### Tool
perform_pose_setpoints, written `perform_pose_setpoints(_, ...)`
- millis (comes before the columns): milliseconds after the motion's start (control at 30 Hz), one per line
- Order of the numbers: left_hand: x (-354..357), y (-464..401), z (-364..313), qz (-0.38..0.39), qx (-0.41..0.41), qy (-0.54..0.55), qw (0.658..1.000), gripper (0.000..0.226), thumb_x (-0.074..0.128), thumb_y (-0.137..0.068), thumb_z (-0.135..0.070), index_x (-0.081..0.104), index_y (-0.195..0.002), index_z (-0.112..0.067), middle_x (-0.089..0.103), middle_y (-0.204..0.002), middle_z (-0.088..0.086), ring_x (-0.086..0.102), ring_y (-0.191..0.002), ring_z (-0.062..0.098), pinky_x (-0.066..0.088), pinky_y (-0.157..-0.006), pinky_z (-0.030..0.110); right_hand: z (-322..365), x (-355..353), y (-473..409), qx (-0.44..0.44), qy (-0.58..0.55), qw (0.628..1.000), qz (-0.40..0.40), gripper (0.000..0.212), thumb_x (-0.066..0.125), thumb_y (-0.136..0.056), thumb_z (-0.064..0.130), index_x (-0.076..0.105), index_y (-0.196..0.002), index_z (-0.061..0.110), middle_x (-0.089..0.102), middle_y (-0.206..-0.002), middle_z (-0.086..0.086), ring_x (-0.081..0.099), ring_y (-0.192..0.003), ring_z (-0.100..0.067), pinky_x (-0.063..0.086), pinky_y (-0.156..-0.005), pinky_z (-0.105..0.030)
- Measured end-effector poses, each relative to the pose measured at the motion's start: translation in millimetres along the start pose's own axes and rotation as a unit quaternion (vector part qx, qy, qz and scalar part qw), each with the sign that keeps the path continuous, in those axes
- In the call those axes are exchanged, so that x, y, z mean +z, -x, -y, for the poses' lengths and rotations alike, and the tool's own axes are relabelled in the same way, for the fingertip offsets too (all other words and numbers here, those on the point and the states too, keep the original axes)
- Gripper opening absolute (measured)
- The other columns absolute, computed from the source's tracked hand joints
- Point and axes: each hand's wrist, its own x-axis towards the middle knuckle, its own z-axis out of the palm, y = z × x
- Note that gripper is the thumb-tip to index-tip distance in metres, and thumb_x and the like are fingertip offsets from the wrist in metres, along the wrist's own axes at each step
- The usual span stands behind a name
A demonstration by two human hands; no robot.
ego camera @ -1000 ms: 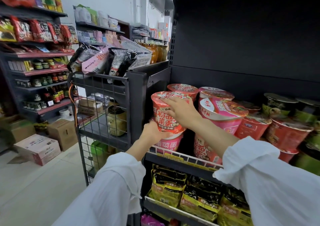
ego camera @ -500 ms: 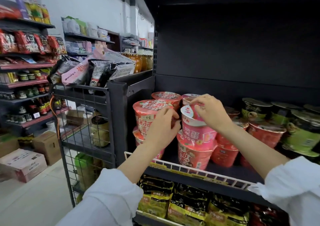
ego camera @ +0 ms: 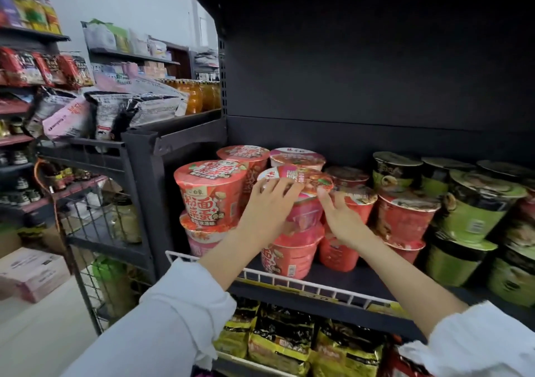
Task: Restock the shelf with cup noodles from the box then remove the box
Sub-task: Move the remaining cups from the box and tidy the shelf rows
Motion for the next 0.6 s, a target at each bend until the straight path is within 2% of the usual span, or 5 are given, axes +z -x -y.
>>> perform_pose_setpoints(67, -2, -1, -1, 0.006, -0.001, -0.009, 1.0, 0.078, 0.08, -0.065, -0.038, 0.046, -0.133, -0.022, 0.051, -0.132, 0.001, 0.048, -0.124, 0.023, 0.033, -0.105, 0.042, -3, 5, 5, -0.006, -0.019, 1.0, 0.015, 0.074, 0.017, -0.092, 0.065, 0.009, -0.151, 0.023, 0.037, -0.148, -0.016, 0.04, -0.132, -0.037, 0.029, -0.108, -0.039)
perform_pose_setpoints(200, -7, -2, 2, 0.026, -0.002, -0.002, 1.0, 0.072, 0.071, -0.078, -0.04, 0.036, -0.139, -0.026, 0.04, -0.142, -0.004, 0.039, -0.131, 0.02, 0.025, -0.109, 0.038, -2, 9, 19, -0.03, -0.028, 0.999, 0.035, 0.068, 0.021, -0.095, 0.059, 0.001, -0.151, 0.027, 0.053, -0.135, -0.018, 0.053, -0.12, -0.034, 0.035, -0.098, -0.032)
perform_pose_setpoints(300, -15, 2, 7, 0.045, -0.005, -0.007, 0.999, 0.074, 0.069, -0.08, -0.04, 0.031, -0.142, -0.027, 0.036, -0.145, -0.004, 0.035, -0.134, 0.019, 0.024, -0.112, 0.037, -3, 13, 22, -0.042, -0.051, 0.997, 0.035, 0.065, 0.028, -0.095, 0.057, 0.009, -0.15, 0.027, 0.057, -0.13, -0.015, 0.06, -0.109, -0.031, 0.046, -0.1, -0.04)
perform_pose_setpoints(467, -24, 15, 17, 0.073, -0.021, -0.029, 0.997, 0.078, 0.068, -0.082, -0.035, 0.022, -0.146, -0.032, 0.032, -0.146, -0.001, 0.032, -0.136, 0.021, 0.024, -0.113, 0.038, 3, 25, 27, -0.056, -0.015, 0.996, 0.072, 0.069, 0.029, -0.093, 0.061, 0.021, -0.146, 0.017, 0.064, -0.118, -0.013, 0.064, -0.1, -0.026, 0.046, -0.093, -0.033)
perform_pose_setpoints(600, -33, 17, 15, 0.091, -0.046, -0.043, 0.994, 0.077, 0.069, -0.083, -0.031, 0.022, -0.145, -0.034, 0.032, -0.145, 0.0, 0.035, -0.135, 0.022, 0.027, -0.112, 0.038, 4, 20, 24, -0.054, 0.014, 0.992, 0.109, 0.059, 0.037, -0.096, 0.051, 0.028, -0.144, 0.018, 0.062, -0.122, -0.01, 0.061, -0.109, -0.027, 0.049, -0.096, -0.041)
